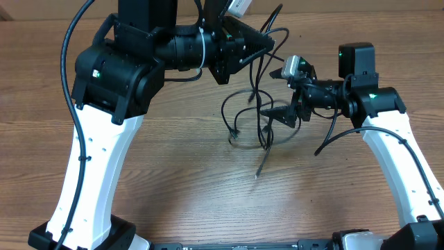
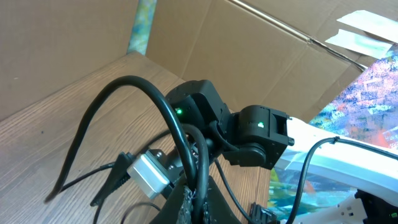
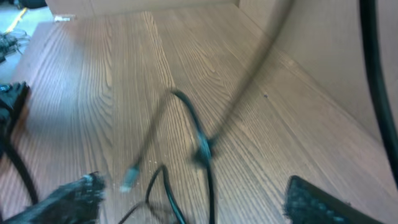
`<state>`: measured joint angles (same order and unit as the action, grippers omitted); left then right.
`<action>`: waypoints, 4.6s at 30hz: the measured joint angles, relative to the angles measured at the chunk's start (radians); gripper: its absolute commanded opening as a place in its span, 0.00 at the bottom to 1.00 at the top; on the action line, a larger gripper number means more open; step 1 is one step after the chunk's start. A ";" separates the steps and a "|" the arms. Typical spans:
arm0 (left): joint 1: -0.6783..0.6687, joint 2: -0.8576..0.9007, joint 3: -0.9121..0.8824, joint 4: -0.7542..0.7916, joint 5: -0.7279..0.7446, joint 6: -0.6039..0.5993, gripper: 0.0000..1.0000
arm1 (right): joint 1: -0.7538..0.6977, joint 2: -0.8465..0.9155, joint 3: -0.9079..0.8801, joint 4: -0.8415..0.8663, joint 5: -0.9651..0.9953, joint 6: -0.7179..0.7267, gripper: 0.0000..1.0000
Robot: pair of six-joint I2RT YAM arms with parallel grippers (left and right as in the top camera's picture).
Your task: Untangle cables
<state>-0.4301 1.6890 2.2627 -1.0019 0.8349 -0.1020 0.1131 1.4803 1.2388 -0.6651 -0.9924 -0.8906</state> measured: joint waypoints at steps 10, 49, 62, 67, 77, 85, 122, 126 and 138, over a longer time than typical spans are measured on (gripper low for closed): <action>0.000 0.000 0.000 0.024 0.000 0.000 0.04 | 0.000 0.000 0.000 -0.037 -0.013 0.001 0.65; 0.026 0.000 0.000 -0.212 -0.980 -0.106 0.24 | 0.000 0.101 0.000 -0.233 0.502 0.264 0.82; 0.026 0.014 0.000 -0.300 -1.107 -0.105 1.00 | 0.000 0.101 0.000 -0.227 0.475 0.370 0.95; 0.026 0.055 0.000 -0.330 -1.109 -0.105 1.00 | 0.000 0.101 0.000 -0.229 0.395 0.386 1.00; 0.034 0.142 0.000 -0.391 -1.109 -0.105 1.00 | 0.000 0.101 0.000 -0.253 0.103 0.394 1.00; 0.144 0.163 0.000 -0.391 -1.039 -0.105 1.00 | 0.001 0.101 0.000 -0.255 0.047 0.423 1.00; 0.288 0.294 0.000 -0.415 -0.912 -0.105 1.00 | 0.543 0.412 0.003 0.179 0.575 0.863 0.93; 0.288 0.294 0.000 -0.415 -0.912 -0.105 1.00 | 0.571 0.438 0.005 0.229 0.579 0.867 0.83; 0.288 0.294 0.000 -0.416 -0.912 -0.105 0.99 | 0.615 0.541 0.006 0.252 0.581 0.866 0.56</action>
<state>-0.1425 1.9835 2.2627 -1.4178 -0.0776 -0.2073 0.7280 2.0212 1.2446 -0.4129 -0.4110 -0.0246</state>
